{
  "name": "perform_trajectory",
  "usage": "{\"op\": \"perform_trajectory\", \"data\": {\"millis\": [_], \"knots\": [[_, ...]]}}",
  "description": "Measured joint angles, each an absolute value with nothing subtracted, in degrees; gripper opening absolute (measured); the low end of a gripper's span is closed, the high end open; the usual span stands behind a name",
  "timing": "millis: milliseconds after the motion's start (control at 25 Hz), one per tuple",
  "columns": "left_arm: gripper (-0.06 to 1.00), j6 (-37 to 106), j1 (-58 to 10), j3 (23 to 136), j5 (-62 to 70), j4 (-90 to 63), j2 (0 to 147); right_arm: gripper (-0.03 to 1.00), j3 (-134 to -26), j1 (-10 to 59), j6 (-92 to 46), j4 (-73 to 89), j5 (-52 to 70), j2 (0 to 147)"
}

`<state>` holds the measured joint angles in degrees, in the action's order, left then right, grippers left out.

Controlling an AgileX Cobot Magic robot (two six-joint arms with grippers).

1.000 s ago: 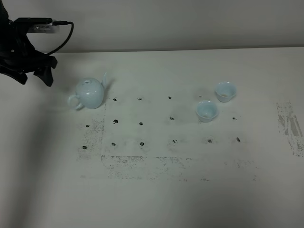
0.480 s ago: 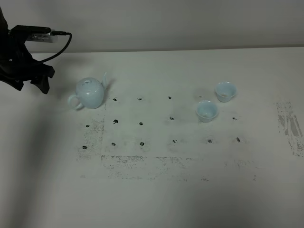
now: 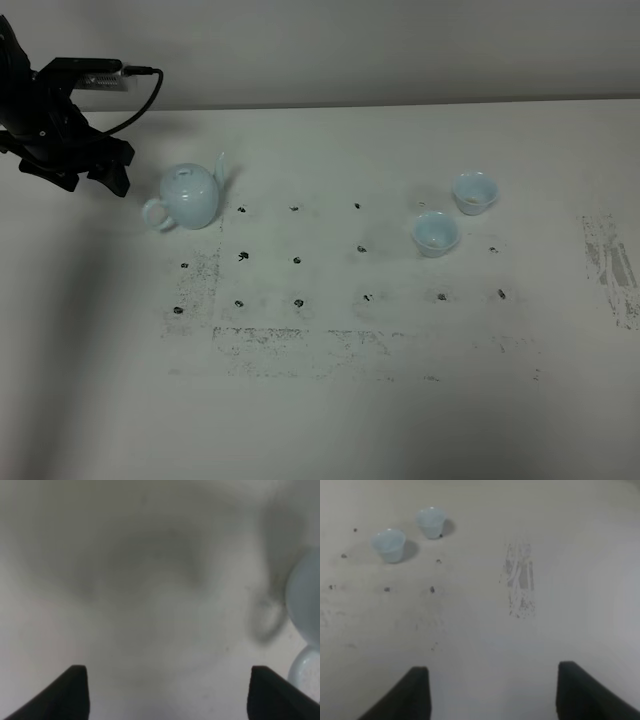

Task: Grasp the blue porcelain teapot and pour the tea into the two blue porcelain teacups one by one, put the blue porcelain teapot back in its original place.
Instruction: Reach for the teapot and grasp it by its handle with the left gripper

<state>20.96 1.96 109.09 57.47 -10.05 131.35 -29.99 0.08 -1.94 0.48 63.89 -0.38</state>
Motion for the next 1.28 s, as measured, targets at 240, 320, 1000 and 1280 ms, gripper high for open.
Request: {"op": "perform_trajectory", "data": {"millis": [240, 320, 1000, 1280], "knots": [[0.06, 21.5, 0.9, 109.1, 57.5, -11.5, 133.0, 0.52, -30.0, 0.1, -1.9, 0.5, 63.9, -0.4], [0.06, 21.7, 0.3, 109.1, 58.3, -11.6, 133.6, 0.52, -30.0, 0.1, -1.9, 0.5, 63.9, -0.4], [0.06, 22.6, -0.2, 109.1, 65.4, -12.9, 134.0, 0.50, -30.0, 0.1, -1.9, 0.5, 63.9, -0.4], [0.06, 23.0, -0.2, 109.1, 65.8, -15.0, 134.0, 0.50, -30.0, 0.1, -1.9, 0.5, 63.9, -0.4]]}}
